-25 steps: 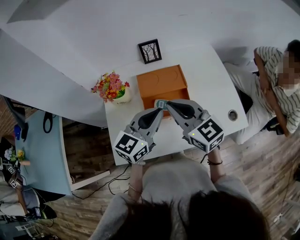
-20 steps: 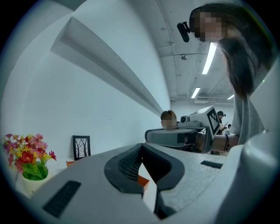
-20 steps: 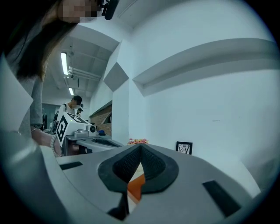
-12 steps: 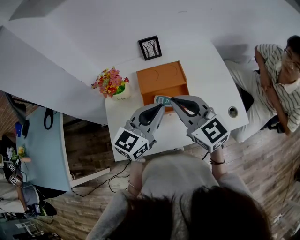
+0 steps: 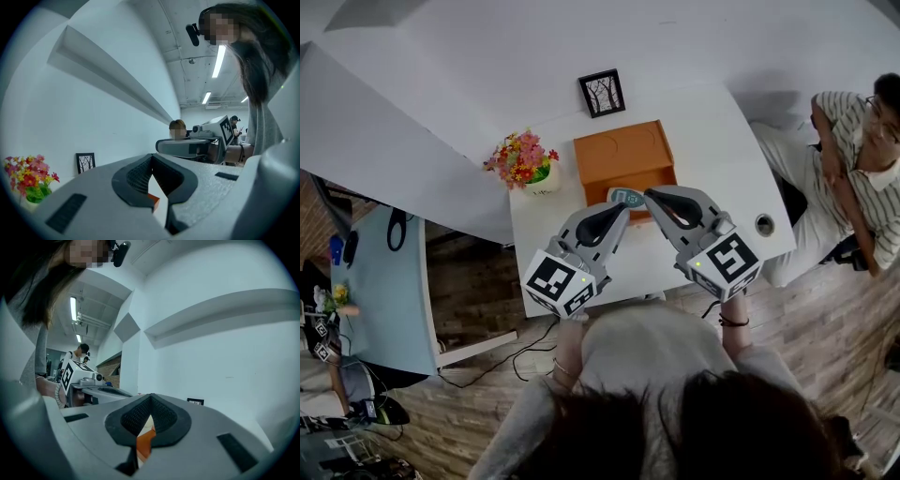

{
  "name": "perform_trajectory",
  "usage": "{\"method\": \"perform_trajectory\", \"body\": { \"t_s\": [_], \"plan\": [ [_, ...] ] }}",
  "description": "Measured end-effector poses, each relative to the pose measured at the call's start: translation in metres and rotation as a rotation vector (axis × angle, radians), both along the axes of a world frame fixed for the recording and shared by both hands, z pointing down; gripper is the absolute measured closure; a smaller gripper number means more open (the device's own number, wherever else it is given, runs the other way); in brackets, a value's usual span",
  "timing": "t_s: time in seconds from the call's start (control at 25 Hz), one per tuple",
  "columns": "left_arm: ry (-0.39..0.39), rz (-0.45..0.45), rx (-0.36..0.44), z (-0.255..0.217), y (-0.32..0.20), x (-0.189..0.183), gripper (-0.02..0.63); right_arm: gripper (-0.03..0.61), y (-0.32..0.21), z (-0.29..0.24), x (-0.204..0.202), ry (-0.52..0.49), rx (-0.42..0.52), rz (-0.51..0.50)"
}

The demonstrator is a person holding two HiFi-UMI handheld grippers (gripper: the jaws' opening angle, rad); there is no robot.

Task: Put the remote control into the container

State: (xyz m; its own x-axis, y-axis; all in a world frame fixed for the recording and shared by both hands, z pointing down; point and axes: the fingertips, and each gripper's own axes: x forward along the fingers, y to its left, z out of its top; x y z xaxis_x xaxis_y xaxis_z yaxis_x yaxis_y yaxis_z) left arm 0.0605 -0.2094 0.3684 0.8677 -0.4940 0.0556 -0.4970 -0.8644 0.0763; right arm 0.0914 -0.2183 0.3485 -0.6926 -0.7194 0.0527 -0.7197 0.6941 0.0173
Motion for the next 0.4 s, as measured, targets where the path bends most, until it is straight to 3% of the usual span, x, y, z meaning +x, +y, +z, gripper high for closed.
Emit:
{"method": "perform_trajectory", "body": {
  "t_s": [0.4],
  "plan": [
    [-0.005,-0.003,0.004,-0.0010,0.0023,-0.0006,0.611,0.581,0.0010,0.0037,-0.0018,0.005,-0.011,-0.018]
  ]
}}
